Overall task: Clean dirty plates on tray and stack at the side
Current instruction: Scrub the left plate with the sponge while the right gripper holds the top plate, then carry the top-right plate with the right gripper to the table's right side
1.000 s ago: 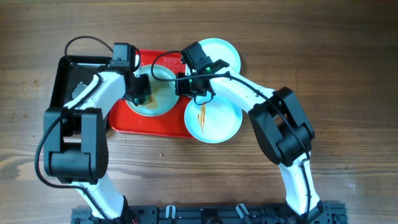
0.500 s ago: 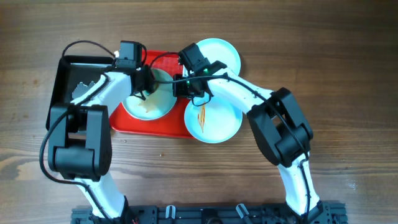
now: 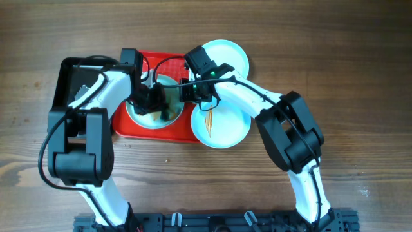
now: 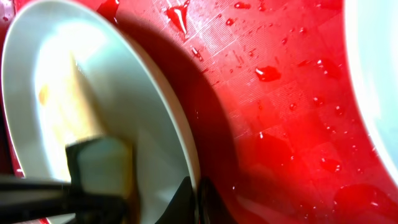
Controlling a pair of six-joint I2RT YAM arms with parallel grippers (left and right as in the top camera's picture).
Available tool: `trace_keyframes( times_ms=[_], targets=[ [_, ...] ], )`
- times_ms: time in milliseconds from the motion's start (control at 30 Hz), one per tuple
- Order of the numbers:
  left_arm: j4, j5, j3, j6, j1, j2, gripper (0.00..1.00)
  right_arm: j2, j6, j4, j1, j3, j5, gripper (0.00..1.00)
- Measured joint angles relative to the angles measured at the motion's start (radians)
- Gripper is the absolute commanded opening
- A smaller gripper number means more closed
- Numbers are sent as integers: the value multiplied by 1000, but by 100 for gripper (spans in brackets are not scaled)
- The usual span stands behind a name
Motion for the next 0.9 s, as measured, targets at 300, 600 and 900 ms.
trace_keyframes(
  times_ms=[300, 600, 900],
  targets=[
    [34, -488, 86, -210, -16, 10, 4, 0, 8, 3, 1, 0, 2, 5],
    [-462, -420, 521, -131, 33, -68, 4, 6, 21, 3, 3, 3, 2, 10],
    [-475, -360, 521, -98, 145, -69, 4, 17, 17, -72, -3, 39, 10, 4]
  ],
)
